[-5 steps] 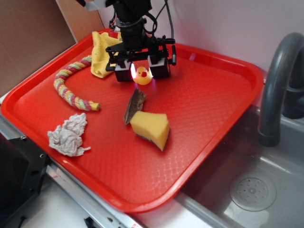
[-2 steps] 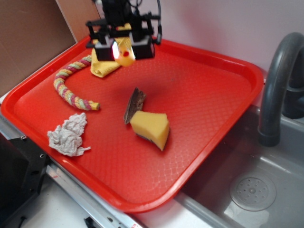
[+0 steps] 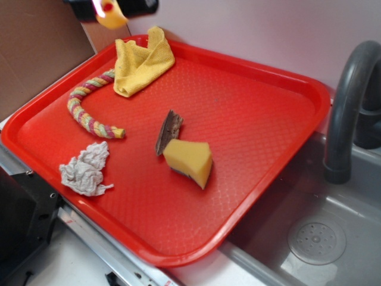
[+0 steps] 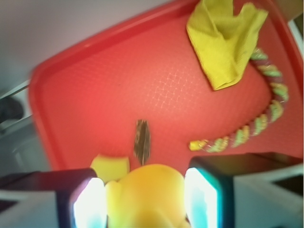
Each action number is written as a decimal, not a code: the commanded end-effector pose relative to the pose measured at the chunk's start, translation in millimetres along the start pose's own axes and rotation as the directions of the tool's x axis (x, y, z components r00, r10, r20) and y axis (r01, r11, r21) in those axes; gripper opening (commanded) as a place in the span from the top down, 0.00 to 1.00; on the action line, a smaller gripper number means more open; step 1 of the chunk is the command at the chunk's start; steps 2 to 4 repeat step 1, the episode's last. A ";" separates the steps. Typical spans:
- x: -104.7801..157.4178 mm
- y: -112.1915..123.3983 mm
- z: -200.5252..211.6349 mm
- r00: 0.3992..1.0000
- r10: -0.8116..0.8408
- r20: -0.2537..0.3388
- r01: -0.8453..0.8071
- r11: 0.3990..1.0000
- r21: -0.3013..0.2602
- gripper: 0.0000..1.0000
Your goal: Grab the yellow duck.
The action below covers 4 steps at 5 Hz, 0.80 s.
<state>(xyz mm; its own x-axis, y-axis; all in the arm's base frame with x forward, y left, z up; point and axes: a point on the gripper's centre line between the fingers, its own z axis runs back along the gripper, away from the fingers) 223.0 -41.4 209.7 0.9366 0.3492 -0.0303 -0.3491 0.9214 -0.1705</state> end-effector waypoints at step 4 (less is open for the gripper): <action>6.0 8.6 26.5 0.995 0.080 0.060 -0.084 0.995 0.058 1.00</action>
